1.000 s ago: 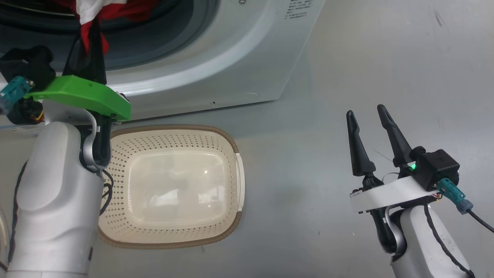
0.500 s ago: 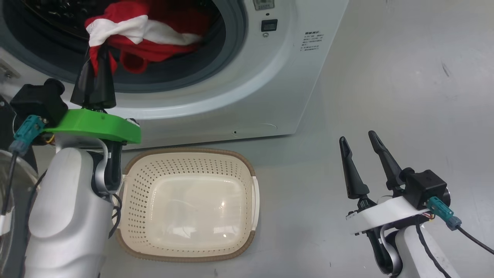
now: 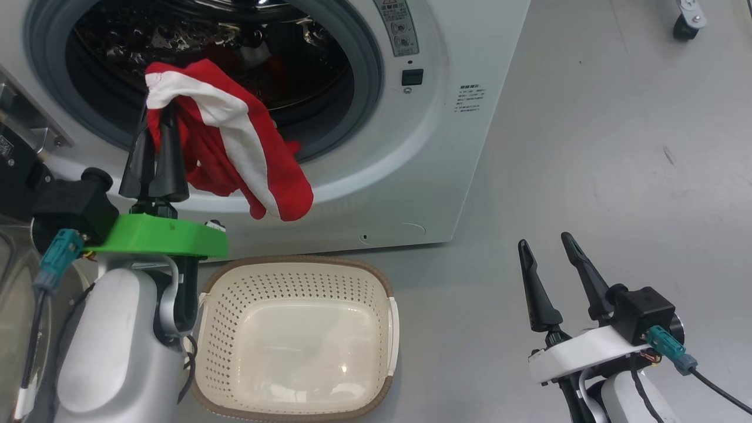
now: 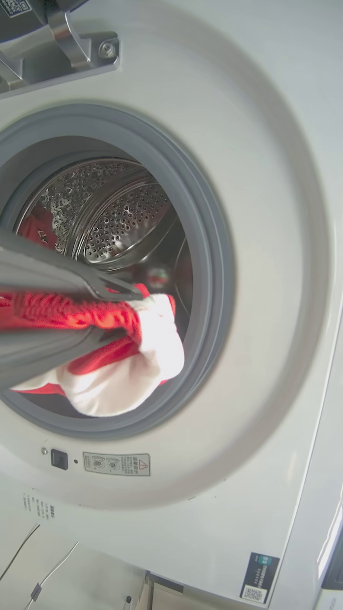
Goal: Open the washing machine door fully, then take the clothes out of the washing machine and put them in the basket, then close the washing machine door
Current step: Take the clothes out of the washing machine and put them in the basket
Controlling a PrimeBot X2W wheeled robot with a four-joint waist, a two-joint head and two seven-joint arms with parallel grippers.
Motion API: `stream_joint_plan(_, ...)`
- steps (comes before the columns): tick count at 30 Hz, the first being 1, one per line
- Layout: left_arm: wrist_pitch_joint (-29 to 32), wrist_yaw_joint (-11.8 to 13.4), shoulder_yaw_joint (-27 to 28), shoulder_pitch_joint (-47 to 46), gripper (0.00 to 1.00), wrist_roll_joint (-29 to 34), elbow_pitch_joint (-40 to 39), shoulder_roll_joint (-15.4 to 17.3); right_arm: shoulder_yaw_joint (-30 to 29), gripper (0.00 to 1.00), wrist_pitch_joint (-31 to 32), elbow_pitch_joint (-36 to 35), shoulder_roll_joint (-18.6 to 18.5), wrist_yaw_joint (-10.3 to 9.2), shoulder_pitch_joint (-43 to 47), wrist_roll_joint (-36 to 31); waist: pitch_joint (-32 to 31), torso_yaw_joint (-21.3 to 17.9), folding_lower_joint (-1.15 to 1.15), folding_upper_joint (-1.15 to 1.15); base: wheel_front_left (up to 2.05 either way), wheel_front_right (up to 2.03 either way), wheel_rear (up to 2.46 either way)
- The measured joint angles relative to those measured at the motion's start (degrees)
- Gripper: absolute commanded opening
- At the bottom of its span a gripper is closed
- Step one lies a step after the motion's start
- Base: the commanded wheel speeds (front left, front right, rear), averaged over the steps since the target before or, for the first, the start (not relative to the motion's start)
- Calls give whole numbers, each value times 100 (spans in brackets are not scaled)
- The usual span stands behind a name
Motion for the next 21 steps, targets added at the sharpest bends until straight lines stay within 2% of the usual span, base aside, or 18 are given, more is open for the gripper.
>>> stream_joint_plan(9, -10, 119, -140, 693, 0, 2, -389, -100, 41, 100, 0, -94, 0, -4, 34, -1, -81, 47, 0, 0, 0, 0, 0)
stream_joint_plan(21, 111, 194, -735, 1615, 0, -5, 15, -127, 129, 100, 0, -230, -1, -3, 32, -21, 164, 44, 0, 0, 0, 0, 0)
